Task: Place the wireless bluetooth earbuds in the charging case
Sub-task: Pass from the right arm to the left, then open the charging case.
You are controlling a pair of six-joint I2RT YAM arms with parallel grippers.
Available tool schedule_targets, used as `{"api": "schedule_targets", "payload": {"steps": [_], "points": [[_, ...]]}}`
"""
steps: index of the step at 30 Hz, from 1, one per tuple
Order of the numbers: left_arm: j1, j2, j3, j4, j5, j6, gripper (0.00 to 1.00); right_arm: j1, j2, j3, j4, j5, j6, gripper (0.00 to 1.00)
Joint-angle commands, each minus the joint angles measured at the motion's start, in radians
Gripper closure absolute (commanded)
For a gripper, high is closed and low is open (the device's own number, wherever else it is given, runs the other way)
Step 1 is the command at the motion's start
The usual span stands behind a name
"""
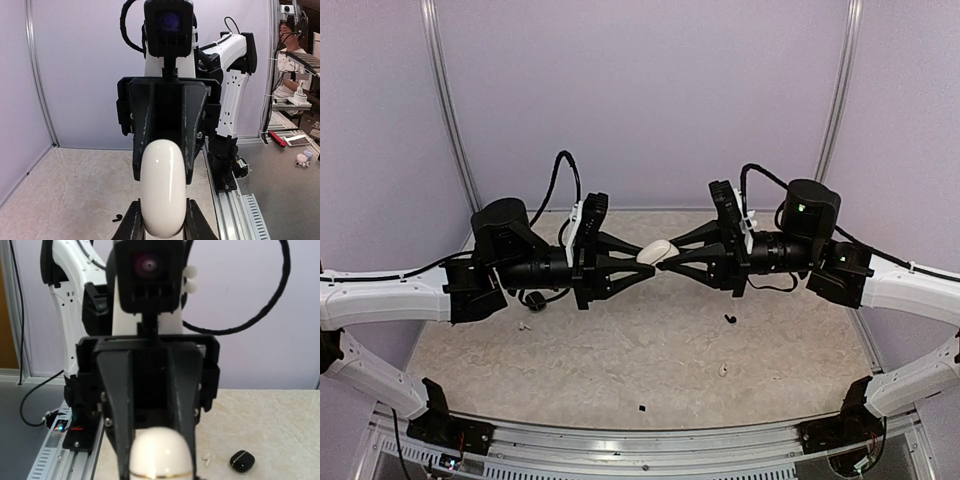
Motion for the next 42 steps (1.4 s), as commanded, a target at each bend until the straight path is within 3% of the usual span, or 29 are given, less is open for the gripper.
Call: {"api": "schedule_targets", "payload": {"steps": [1,3,6,18,27,42], "points": [[-0.008,-0.001,0.034,-0.005,0.014,0.025,0.84,-0.006,-0.024,-0.020,-0.047,0.028,-0.002,0.71],[-0.005,-0.006,0.035,-0.025,0.012,0.036,0.85,-0.007,-0.033,-0.022,-0.081,0.043,-0.015,0.59],[0.000,-0.013,0.036,-0.046,0.012,0.049,0.86,-0.007,-0.035,-0.016,-0.141,0.057,-0.040,0.53],[0.000,0.020,0.072,-0.102,0.030,0.072,0.89,-0.007,-0.011,0.024,-0.204,0.032,-0.080,0.58],[0.000,0.034,0.078,-0.117,0.032,0.082,0.90,-0.007,-0.004,0.032,-0.191,0.013,-0.079,0.55],[-0.001,0.040,0.072,-0.109,0.019,0.085,0.89,-0.007,0.011,0.018,-0.152,-0.003,-0.062,0.82]]}}
